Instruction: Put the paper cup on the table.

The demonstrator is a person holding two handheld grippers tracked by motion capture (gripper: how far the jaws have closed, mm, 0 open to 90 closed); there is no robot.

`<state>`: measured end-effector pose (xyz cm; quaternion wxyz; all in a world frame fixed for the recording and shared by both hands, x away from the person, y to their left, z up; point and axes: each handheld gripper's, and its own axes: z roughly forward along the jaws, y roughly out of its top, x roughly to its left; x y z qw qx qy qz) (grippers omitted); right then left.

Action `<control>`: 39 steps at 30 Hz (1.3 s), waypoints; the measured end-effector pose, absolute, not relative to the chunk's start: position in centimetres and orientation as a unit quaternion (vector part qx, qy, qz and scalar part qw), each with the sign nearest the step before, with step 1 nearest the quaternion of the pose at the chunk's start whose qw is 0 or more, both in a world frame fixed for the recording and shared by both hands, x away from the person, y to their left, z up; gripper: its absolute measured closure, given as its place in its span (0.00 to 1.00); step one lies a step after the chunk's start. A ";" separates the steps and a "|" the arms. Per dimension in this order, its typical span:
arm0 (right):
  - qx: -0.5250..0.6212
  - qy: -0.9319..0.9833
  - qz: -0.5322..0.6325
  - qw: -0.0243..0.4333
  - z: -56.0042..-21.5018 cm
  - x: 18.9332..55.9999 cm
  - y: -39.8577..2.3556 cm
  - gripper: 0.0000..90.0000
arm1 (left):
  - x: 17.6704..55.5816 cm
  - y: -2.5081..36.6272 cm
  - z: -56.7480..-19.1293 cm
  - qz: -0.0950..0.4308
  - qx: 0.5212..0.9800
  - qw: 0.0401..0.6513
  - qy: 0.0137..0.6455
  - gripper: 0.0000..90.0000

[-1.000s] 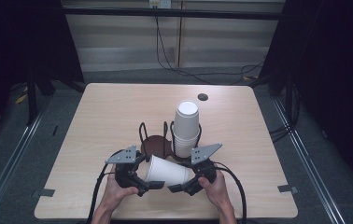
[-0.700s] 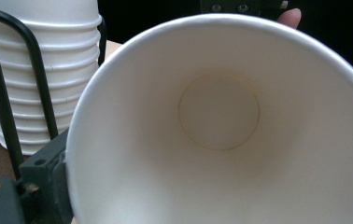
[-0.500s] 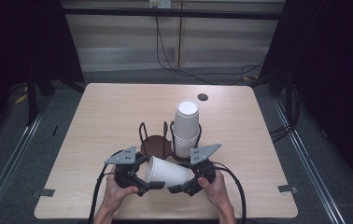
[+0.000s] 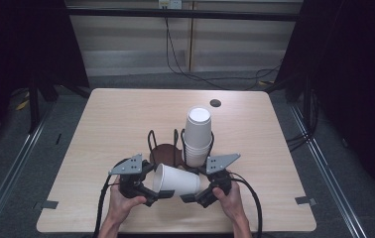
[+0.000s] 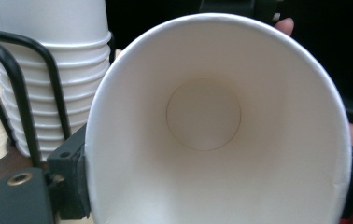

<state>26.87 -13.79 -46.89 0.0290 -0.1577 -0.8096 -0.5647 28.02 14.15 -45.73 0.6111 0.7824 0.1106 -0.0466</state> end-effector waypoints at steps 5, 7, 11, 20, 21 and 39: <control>-0.167 -0.801 -0.575 0.014 -47.0 26.5 -14.5 0.14 | 28.2 14.5 -45.7 -0.041 0.789 0.601 0.123 0.16; -0.173 -0.799 -0.577 -0.001 -47.1 26.2 -14.6 0.14 | 28.2 14.6 -45.8 -0.032 0.800 0.585 0.133 0.15; -0.186 -0.795 -0.577 -0.014 -47.6 26.0 -15.0 0.15 | 28.2 15.2 -45.8 -0.032 0.801 0.581 0.139 0.15; -0.242 -0.764 -0.594 -0.070 -48.4 25.4 -16.8 0.15 | 28.3 15.9 -45.4 -0.014 0.810 0.565 0.155 0.15; -0.249 -0.757 -0.599 -0.078 -48.5 25.2 -17.1 0.15 | 28.3 15.9 -45.3 -0.015 0.811 0.563 0.158 0.15; -0.337 -0.665 -0.615 -0.257 -49.9 24.6 -18.5 0.14 | 28.7 17.8 -43.8 0.017 0.857 0.486 0.172 0.15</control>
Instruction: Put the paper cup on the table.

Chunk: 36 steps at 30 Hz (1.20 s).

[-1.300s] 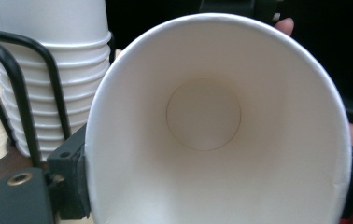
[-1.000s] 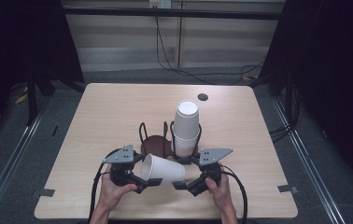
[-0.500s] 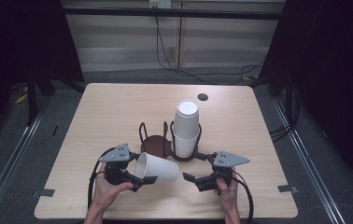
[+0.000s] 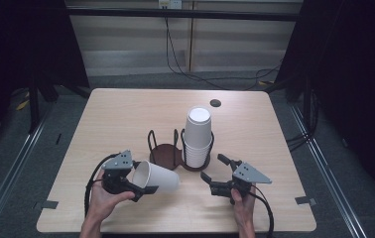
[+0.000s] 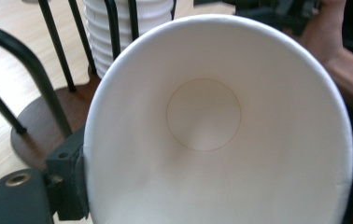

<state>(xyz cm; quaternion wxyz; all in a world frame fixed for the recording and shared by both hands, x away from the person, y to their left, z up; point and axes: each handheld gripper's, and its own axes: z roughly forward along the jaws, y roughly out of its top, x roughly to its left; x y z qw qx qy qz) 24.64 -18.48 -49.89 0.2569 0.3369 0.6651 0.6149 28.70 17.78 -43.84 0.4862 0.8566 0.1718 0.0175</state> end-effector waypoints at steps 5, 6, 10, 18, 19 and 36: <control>0.349 0.657 0.610 0.272 -50.6 24.8 -18.6 0.15 | 28.9 18.6 -42.6 0.025 0.863 0.473 0.175 0.15; 0.346 0.657 0.612 0.272 -50.7 24.8 -18.6 0.15 | 28.9 18.7 -42.4 0.031 0.864 0.471 0.176 0.15; 0.340 0.659 0.608 0.285 -50.9 24.9 -18.4 0.15 | 29.7 19.5 -42.3 0.037 0.871 0.450 0.195 0.15; 0.337 0.647 0.615 0.301 -51.0 24.5 -18.7 0.14 | 30.4 21.2 -41.7 0.056 0.879 0.416 0.227 0.15; 0.337 0.645 0.616 0.301 -51.0 24.5 -18.7 0.14 | 30.4 21.2 -41.7 0.056 0.881 0.412 0.228 0.15; 0.340 0.625 0.627 0.316 -51.2 24.1 -19.0 0.17 | 33.3 21.9 -38.7 0.076 0.901 0.339 0.262 0.14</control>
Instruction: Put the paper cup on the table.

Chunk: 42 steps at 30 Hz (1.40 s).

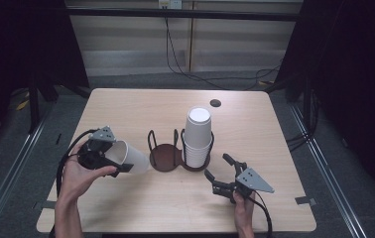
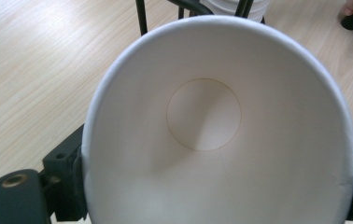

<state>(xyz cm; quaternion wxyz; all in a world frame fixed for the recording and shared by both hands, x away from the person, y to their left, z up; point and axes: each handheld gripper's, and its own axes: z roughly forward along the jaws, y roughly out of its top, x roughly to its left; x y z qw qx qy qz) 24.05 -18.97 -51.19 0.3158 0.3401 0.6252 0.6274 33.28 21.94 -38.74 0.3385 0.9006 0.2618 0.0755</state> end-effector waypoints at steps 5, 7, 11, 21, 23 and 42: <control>0.339 0.625 0.628 0.317 -51.2 24.0 -19.0 0.17 | 35.1 21.9 -38.7 0.072 0.907 0.311 0.274 0.14; 0.339 0.625 0.628 0.317 -51.2 24.0 -19.0 0.17 | 35.7 21.9 -38.8 0.075 0.914 0.291 0.272 0.14; 0.339 0.625 0.628 0.317 -51.2 24.0 -19.0 0.17 | 36.8 21.6 -38.6 0.060 0.914 0.295 0.273 0.14; 0.338 0.625 0.629 0.316 -51.2 24.0 -19.0 0.17 | 39.8 20.4 -38.0 0.069 0.933 0.232 0.267 0.13; 0.338 0.626 0.628 0.316 -51.2 24.1 -19.0 0.17 | 40.4 20.0 -38.0 0.077 0.936 0.211 0.269 0.13; 0.338 0.626 0.628 0.316 -51.2 24.1 -19.0 0.16 | 43.4 16.9 -40.0 0.074 0.957 0.127 0.250 0.12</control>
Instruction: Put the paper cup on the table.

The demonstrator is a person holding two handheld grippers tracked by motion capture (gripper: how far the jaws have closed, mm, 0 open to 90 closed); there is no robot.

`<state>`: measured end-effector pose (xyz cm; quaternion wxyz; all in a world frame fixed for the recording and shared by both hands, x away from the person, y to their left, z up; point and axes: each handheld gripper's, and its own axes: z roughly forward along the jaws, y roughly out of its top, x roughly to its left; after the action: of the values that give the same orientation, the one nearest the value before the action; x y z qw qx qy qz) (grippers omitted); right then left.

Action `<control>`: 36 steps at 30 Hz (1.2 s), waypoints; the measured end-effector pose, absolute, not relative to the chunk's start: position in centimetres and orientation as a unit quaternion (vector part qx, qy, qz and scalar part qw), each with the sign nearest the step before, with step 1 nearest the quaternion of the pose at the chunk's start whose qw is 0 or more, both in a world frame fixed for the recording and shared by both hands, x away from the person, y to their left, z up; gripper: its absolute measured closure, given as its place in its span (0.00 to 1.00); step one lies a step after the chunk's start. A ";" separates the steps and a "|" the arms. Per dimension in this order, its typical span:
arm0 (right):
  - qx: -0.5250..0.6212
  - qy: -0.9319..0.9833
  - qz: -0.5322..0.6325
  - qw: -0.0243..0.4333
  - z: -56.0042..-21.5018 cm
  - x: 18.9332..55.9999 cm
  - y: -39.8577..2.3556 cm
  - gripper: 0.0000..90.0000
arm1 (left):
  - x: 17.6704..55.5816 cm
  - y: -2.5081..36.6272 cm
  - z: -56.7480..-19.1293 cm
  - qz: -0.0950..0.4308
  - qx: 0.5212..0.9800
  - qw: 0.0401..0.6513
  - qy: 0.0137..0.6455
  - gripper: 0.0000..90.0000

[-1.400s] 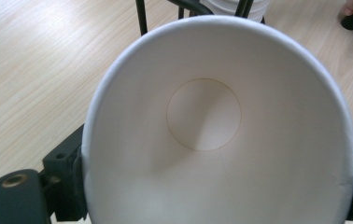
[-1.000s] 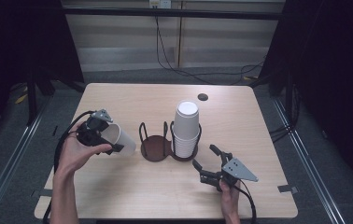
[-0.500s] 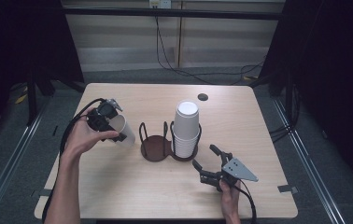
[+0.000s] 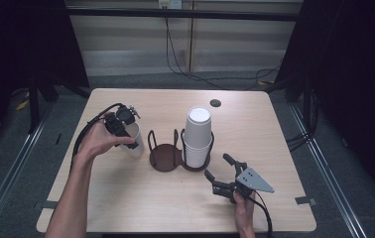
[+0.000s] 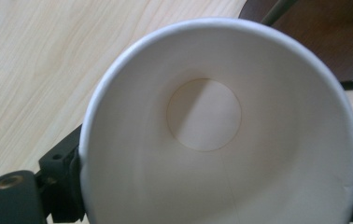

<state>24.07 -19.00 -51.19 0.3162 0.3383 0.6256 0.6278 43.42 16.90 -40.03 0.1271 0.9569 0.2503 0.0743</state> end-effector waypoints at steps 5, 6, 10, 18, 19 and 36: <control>0.338 0.625 0.628 0.316 -51.2 24.1 -19.0 0.16 | 43.4 16.3 -40.8 0.077 0.958 0.134 0.242 0.11; 0.338 0.625 0.628 0.316 -51.2 24.1 -19.0 0.16 | 43.3 16.2 -40.9 0.079 0.956 0.139 0.244 0.11; 0.340 0.624 0.628 0.317 -51.2 24.1 -19.0 0.15 | 43.5 16.1 -41.3 0.067 0.959 0.142 0.237 0.09; 0.342 0.623 0.627 0.319 -51.2 24.1 -19.0 0.15 | 43.6 15.7 -42.5 0.074 0.955 0.142 0.248 0.10; 0.342 0.623 0.627 0.319 -51.2 24.1 -19.0 0.15 | 43.6 15.7 -42.6 0.080 0.956 0.136 0.246 0.08; 0.346 0.622 0.625 0.321 -51.2 24.1 -19.0 0.15 | 42.5 17.0 -44.3 0.110 0.941 0.178 0.265 0.04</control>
<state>24.08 -18.96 -51.19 0.3210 0.3455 0.6218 0.6252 42.49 17.04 -44.28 0.1781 0.9413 0.2648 0.1101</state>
